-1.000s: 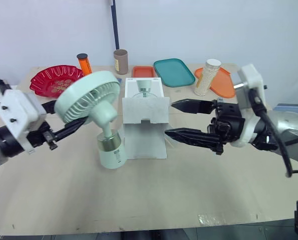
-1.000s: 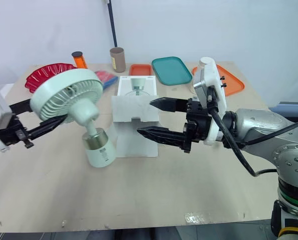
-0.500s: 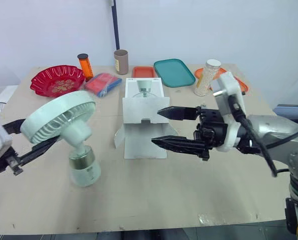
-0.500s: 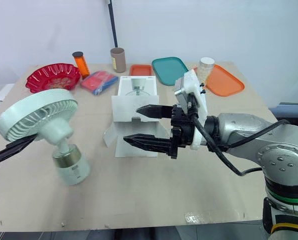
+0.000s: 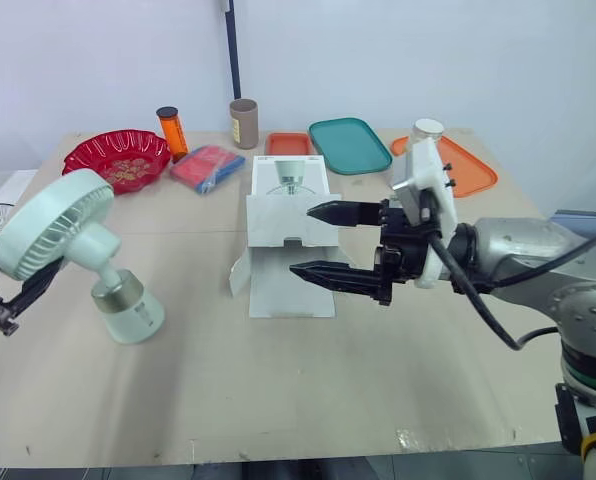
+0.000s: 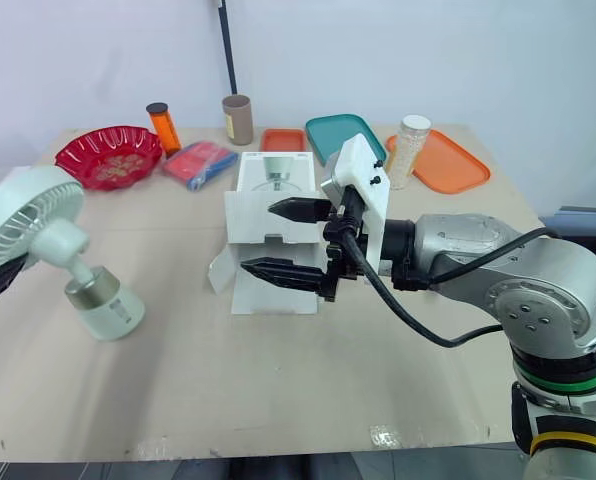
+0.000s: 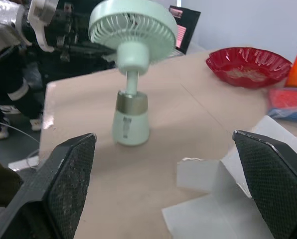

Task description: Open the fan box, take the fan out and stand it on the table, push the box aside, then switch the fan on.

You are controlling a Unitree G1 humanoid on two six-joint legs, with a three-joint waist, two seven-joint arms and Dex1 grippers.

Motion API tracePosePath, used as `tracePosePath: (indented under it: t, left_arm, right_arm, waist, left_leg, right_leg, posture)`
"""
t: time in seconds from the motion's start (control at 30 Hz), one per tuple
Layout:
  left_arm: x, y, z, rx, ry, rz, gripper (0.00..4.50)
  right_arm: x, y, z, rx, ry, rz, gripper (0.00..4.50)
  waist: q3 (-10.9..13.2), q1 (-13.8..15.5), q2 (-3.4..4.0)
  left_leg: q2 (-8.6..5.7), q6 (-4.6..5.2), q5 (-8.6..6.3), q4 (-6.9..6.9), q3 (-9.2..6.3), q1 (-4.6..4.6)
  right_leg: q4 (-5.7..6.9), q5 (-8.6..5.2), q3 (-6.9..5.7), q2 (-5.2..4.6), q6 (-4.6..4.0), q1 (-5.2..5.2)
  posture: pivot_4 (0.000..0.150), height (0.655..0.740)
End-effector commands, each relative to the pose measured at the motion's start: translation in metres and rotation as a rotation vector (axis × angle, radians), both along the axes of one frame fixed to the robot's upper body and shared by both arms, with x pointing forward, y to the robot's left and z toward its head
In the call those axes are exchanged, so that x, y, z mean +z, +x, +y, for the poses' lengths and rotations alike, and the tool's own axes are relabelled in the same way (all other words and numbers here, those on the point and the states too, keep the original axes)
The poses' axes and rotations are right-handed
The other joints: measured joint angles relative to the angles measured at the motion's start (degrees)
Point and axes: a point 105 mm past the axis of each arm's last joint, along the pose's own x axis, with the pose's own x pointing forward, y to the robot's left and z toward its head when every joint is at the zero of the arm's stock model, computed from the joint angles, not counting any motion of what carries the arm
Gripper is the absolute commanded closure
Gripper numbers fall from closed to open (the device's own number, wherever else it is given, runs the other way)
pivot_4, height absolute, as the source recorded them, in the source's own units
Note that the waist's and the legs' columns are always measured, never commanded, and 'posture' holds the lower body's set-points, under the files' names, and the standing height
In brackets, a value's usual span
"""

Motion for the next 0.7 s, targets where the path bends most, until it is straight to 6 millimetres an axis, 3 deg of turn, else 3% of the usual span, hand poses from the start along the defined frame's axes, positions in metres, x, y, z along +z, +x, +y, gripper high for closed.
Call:
tracePosePath:
  t: [0.03,0.2,0.33,0.7]
  left_arm:
    - [0.008,0.005,-0.009,-0.014,0.070,-0.091,2.49]
    - [0.001,0.010,-0.017,-0.050,0.061,-0.086,2.49]
    - [0.008,0.023,-0.010,-0.005,0.038,-0.124,2.49]
    - [0.011,0.037,-0.027,-0.058,0.007,-0.163,2.49]
  right_arm:
    - [0.010,0.001,0.001,0.003,-0.014,-0.085,0.00]
    - [0.011,0.005,0.000,-0.002,-0.024,-0.103,0.00]
    - [0.010,0.007,0.000,-0.005,-0.037,-0.116,0.00]
    - [0.016,0.013,0.003,-0.025,-0.026,-0.135,0.00]
  waist:
    - [0.00,0.00,0.00]
    - [0.00,0.00,0.01]
    - [-0.01,0.27,0.05]
    - [0.00,0.18,0.04]
  left_leg:
    - [0.00,0.00,0.00,0.00,0.01,-0.01]
    - [0.01,0.00,0.00,-0.01,0.01,0.02]
    - [0.01,0.01,0.00,-0.01,-0.03,0.01]
    - [0.01,0.03,-0.02,-0.01,-0.01,-0.01]
  right_leg:
    - [0.00,0.00,0.00,-0.01,0.00,-0.01]
    - [0.00,0.02,-0.03,-0.03,-0.04,-0.01]
    - [0.00,0.03,-0.09,-0.04,-0.05,0.00]
    - [0.00,0.06,-0.13,-0.09,-0.07,-0.01]
  posture:
    - [0.150,0.7382]
    - [0.150,0.7382]
    - [0.150,0.7382]
    - [0.150,0.7382]
